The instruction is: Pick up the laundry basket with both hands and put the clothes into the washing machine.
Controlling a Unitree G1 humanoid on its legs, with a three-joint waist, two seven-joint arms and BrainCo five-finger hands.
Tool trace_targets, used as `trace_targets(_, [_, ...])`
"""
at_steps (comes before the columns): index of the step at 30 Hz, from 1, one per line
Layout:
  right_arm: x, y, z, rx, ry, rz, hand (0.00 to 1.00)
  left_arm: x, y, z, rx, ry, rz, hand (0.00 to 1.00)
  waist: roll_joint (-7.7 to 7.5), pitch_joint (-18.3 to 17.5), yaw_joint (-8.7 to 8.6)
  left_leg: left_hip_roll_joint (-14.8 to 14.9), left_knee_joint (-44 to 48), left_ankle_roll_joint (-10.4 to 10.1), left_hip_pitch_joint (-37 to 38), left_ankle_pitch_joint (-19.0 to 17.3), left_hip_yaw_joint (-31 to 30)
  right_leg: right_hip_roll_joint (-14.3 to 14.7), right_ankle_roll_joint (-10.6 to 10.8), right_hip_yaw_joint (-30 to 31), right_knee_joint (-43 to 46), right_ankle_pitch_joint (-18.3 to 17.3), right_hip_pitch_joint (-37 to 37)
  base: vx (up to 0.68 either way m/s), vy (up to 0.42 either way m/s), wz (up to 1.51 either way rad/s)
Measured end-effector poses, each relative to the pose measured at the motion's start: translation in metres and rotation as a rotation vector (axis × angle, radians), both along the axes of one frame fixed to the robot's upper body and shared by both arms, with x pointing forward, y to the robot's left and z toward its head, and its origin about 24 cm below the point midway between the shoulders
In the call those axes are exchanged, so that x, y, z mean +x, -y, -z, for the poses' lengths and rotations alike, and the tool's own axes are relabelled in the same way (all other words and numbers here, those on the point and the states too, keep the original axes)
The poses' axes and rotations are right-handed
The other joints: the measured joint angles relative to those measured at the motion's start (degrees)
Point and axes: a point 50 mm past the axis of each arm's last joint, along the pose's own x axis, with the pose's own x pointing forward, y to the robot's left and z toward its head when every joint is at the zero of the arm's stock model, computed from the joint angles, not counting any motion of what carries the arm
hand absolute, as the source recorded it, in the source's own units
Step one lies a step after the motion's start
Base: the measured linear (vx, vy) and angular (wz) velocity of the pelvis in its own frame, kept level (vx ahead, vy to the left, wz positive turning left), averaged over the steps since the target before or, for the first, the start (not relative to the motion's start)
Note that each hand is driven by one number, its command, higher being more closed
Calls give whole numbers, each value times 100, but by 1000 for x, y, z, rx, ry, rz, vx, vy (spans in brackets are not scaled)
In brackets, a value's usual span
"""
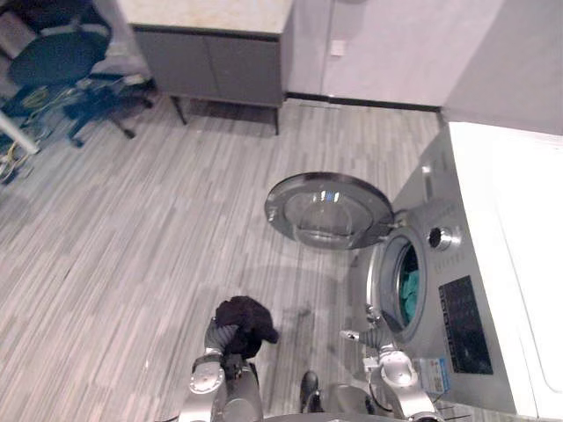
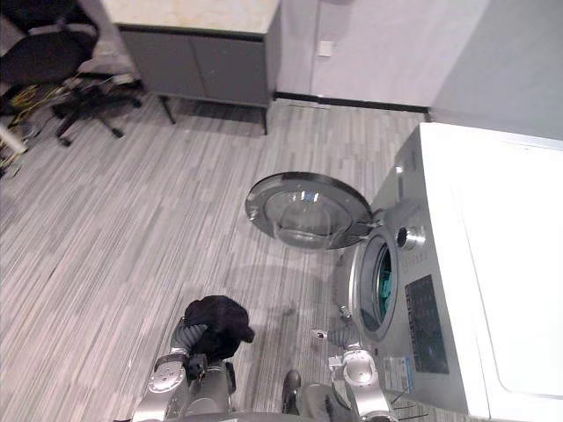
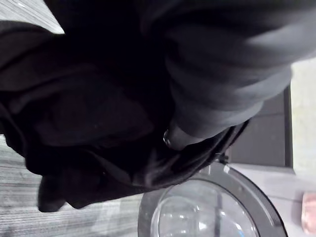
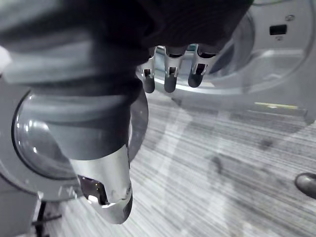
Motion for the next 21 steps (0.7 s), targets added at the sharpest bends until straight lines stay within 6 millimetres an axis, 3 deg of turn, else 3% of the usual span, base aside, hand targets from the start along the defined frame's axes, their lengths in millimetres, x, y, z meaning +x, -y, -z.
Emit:
trace_targets(2, [-3, 2, 1, 2, -12, 15, 0, 1, 4, -3, -14, 15, 14, 100, -14, 0, 92, -232, -1061, -20, -96, -14, -346, -15, 28, 384, -69, -20, 189, 376, 132, -114])
trace_targets(4, [-4, 3, 2, -1, -15, 21, 0, 2, 8, -4, -18, 21, 35, 100, -14, -37, 218, -529, -2183, -188, -23, 89, -953, -55, 267, 814, -24, -213, 264, 398, 226, -142])
trace_targets(5, [-7, 5, 3, -5, -25, 29, 0, 2, 12, -3, -21, 21, 48, 100, 68, -86, 247, -600, -2795, -351, 47, 259, -1391, -21, 523, 1073, 127, -494, 271, 286, 222, -119])
trace_targets(6, [-7, 7, 3, -9, -25, 36, 0, 1, 14, -2, -27, 14, 48, 100, 165, -140, 232, -567, -2993, -328, 89, 461, -1495, 43, 616, 1173, 216, -583, 265, 531, 462, -158])
trace_targets(7, [-15, 7, 9, -2, -62, 73, 0, -1, 18, 2, -36, -8, 60, 100, 123, -244, 218, -496, -2955, -424, 231, 795, -1295, -4, 849, 1500, 637, -950, 196, 436, 428, -121])
trace_targets(8, [-15, 4, 10, 7, -64, 78, 0, -1, 16, 2, -27, -11, 59, 100, -12, -328, 194, -557, -2946, -320, 331, 621, -1113, -144, 974, 1567, 812, -1059, 112, 407, 410, -111])
trace_targets(9, [-17, 1, 11, 14, -70, 74, 0, -1, 13, 3, -19, -14, 61, 100, -53, -344, 208, -612, -2916, -262, 358, 551, -955, -249, 1046, 1623, 925, -1109, 63, 271, 283, -107])
trace_targets(10, [-19, -3, 12, 22, -79, 72, 0, 0, 10, 5, -6, -25, 66, 100, -263, -482, 179, -654, -2926, -116, 560, 412, -495, -471, 1132, 1722, 1100, -1105, -62, 221, 279, -121])
trace_targets(12, [-14, -4, 12, 21, -72, 63, 0, 0, 6, 8, 6, -42, 69, 100, -225, -491, 179, -648, -3032, -20, 734, 346, -21, -644, 1357, 1625, 1087, -972, -190, 135, 242, -130])
trace_targets(13, [-7, -6, 12, 17, -73, 47, 0, 1, 3, 8, 16, -47, 68, 100, -280, -531, 189, -610, -3195, 7, 862, 335, 297, -761, 1483, 1448, 1064, -857, -332, 24, 165, -146])
trace_targets(14, [0, -9, 13, 13, -77, 27, 0, 0, -3, 10, 30, -56, 61, 100, -206, -500, 188, -541, -3354, 32, 961, 348, 681, -912, 1569, 964, 991, -734, -513, -7, 150, -197])
trace_targets(15, [6, -14, 15, 11, -92, 0, 0, 2, -11, 8, 53, -54, 54, 100, -250, -526, 185, -439, -3560, 64, 1090, 347, 1112, -1165, 1442, -163, 867, -554, -663, -44, 136, -171])
trace_targets(16, [7, -15, 16, 8, -99, -11, 0, 3, -14, 8, 62, -55, 55, 100, -218, -505, 186, -413, -3614, 68, 1136, 345, 1270, -1275, 1368, -773, 834, -516, -668, -46, 75, -157])
trace_targets(17, [7, -15, 18, -4, -113, -31, 0, 3, -17, 8, 72, -58, 56, 100, -201, -494, 174, -364, -3704, 67, 1259, 339, 1504, -1470, 1226, -1833, 756, -478, -639, -28, 51, -117])
trace_targets(18, [6, -9, 19, -23, -125, -32, 0, 4, -18, 8, 73, -59, 58, 100, -109, -464, 81, -320, -3737, 61, 1330, 347, 1619, -1538, 1167, -2335, 723, -360, -606, -4, 21, -93])
trace_targets(20, [0, 2, 22, -48, -149, -19, 0, 5, -19, 8, 80, -60, 62, 100, -16, -417, -76, -302, -3694, 58, 1387, 347, 1644, -1388, 1188, -2112, 604, -343, -584, 5, -52, -58])
trace_targets(21, [-7, 10, 25, -62, -171, -4, 0, 5, -19, 8, 80, -62, 62, 100, 43, -394, -67, -206, -3570, 57, 1424, 347, 1669, -1273, 1144, -1918, 463, -271, -536, 4, -105, -62])
